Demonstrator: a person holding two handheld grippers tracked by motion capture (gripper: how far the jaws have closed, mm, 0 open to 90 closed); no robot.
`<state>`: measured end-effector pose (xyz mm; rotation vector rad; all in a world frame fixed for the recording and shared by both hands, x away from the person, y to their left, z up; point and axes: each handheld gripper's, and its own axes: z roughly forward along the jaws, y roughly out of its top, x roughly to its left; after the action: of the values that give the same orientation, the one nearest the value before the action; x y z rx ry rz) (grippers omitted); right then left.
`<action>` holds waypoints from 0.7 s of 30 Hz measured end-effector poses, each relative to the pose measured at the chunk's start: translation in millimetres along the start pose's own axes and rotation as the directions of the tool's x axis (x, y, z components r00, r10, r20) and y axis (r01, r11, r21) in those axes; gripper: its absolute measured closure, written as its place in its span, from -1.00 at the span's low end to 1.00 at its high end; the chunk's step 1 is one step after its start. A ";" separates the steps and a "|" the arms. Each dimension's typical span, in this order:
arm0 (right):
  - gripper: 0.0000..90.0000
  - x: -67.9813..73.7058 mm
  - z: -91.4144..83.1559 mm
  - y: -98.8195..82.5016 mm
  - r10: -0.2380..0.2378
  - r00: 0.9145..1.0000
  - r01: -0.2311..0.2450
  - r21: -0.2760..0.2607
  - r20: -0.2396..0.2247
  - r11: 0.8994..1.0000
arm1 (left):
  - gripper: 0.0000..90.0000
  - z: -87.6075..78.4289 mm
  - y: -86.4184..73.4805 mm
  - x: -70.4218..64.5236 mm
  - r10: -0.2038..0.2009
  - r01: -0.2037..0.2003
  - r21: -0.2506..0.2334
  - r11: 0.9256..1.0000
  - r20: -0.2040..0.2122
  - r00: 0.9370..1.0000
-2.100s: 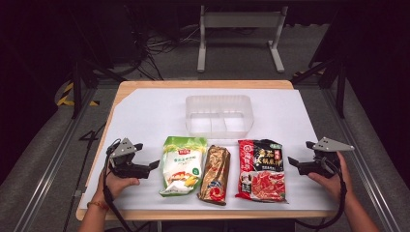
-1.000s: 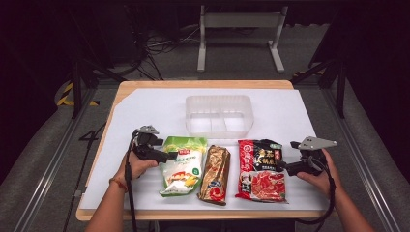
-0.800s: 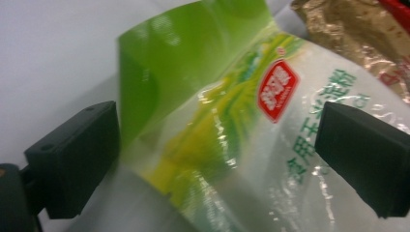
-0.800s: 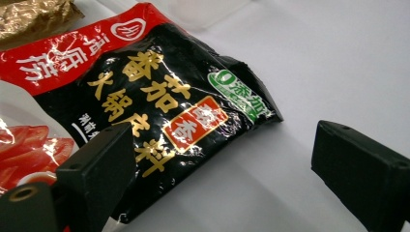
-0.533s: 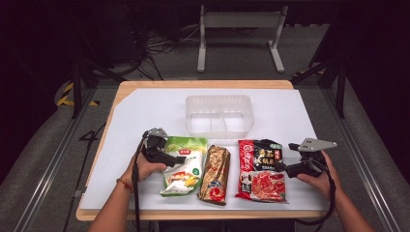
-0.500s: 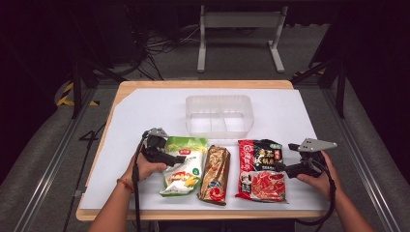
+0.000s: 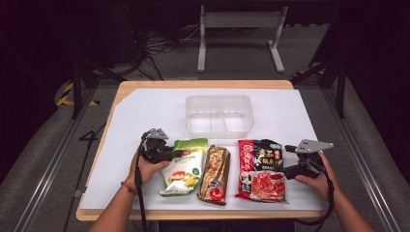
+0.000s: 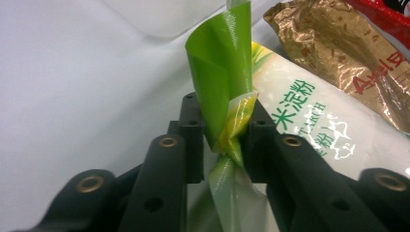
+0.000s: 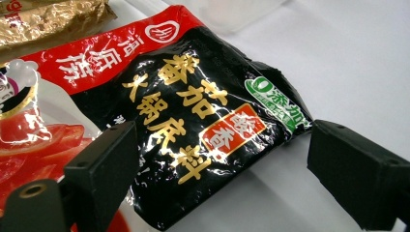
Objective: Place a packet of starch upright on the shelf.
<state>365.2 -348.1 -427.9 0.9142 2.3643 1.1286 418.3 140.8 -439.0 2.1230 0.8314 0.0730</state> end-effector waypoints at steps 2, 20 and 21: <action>-0.73 -0.1 -0.5 0.1 0.002 1.000 -0.002 -0.002 -0.001 1.000 | 0.75 -0.7 0.3 -1.2 0.000 0.000 -0.001 1.000 -0.001 1.000; -0.72 -2.2 -7.6 -1.3 0.018 1.000 -0.018 -0.016 0.022 1.000 | 0.87 -55.2 12.1 -31.8 0.017 -0.015 -0.181 0.983 0.011 1.000; -0.72 -2.2 -7.5 -1.2 0.018 1.000 -0.018 -0.015 0.025 1.000 | 0.87 -58.5 12.9 -33.6 0.027 -0.024 -0.193 0.981 0.011 1.000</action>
<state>362.0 -354.3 -424.1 0.9405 2.3296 1.1335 380.0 155.7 -383.9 1.9501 0.7579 0.1467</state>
